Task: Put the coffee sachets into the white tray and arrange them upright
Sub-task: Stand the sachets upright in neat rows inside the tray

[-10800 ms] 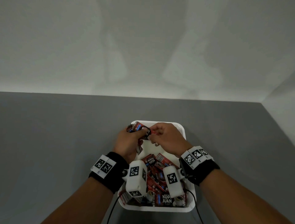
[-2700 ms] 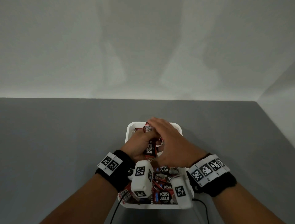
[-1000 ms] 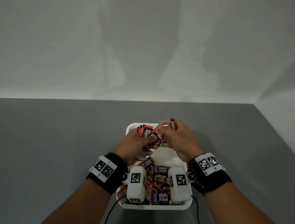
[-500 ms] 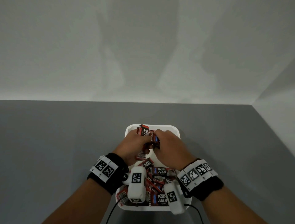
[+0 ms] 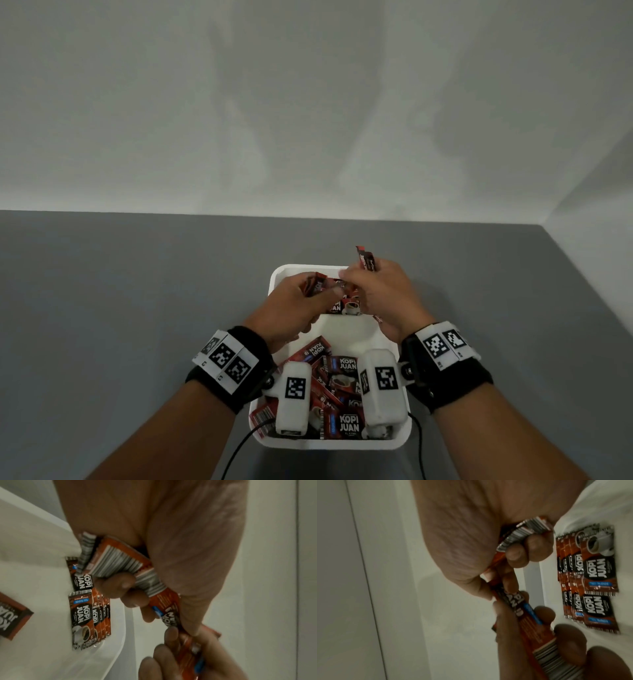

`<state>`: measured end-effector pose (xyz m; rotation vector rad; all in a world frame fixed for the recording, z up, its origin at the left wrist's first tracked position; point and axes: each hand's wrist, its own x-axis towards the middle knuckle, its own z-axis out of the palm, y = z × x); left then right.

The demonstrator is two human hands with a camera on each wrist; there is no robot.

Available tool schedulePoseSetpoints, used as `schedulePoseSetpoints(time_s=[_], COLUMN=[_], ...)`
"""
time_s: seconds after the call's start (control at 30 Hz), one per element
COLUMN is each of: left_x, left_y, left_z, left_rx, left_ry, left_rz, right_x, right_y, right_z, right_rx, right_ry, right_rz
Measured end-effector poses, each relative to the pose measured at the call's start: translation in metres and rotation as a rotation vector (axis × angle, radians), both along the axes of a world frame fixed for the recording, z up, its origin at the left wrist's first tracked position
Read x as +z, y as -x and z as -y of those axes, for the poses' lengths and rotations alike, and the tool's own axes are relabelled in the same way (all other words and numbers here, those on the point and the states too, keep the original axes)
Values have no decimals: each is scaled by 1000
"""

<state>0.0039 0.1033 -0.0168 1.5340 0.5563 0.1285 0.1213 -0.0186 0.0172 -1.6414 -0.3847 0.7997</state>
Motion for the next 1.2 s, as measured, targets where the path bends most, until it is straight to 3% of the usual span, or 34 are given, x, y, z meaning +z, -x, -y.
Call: schedulePoseSetpoints(time_s=[0.17,0.27,0.4,0.5,0.57,0.63,0.7,0.73,0.9,0.97,1.1,1.2], left_x=[-6,-8,-7,-4,-1,3,4,3,4,6,11,11], left_y=[5,3,0,-2,-4,-5,-7,-8,-7,-7,-7,-4], left_z=[-16,-18,-18,-13,-6,4,14,19,26,25,16,12], left_rx=[243,326,317,358,394,390,334,293,154,170,233,161], left_ry=[306,283,212,178,165,115,27,-4,5,113,552,506], left_rz=[104,121,106,132,176,212,235,245,204,181,174,146], right_x=[-10,-17,-14,-13,-16,-16,-14,-14,-24,-25,-14,6], right_y=[-11,-12,-11,-11,-9,-4,5,8,6,5,7,10], right_z=[13,17,17,16,12,6,-4,-8,-24,-25,-19,-9], right_rx=[-49,-8,31,-44,-187,-277,-250,-228,-256,-251,-151,-81], right_ry=[3,90,165,177,146,32,-74,-97,-53,-41,-55,-117], right_rz=[83,211,482,599,481,147,-139,-191,-160,-187,-147,-131])
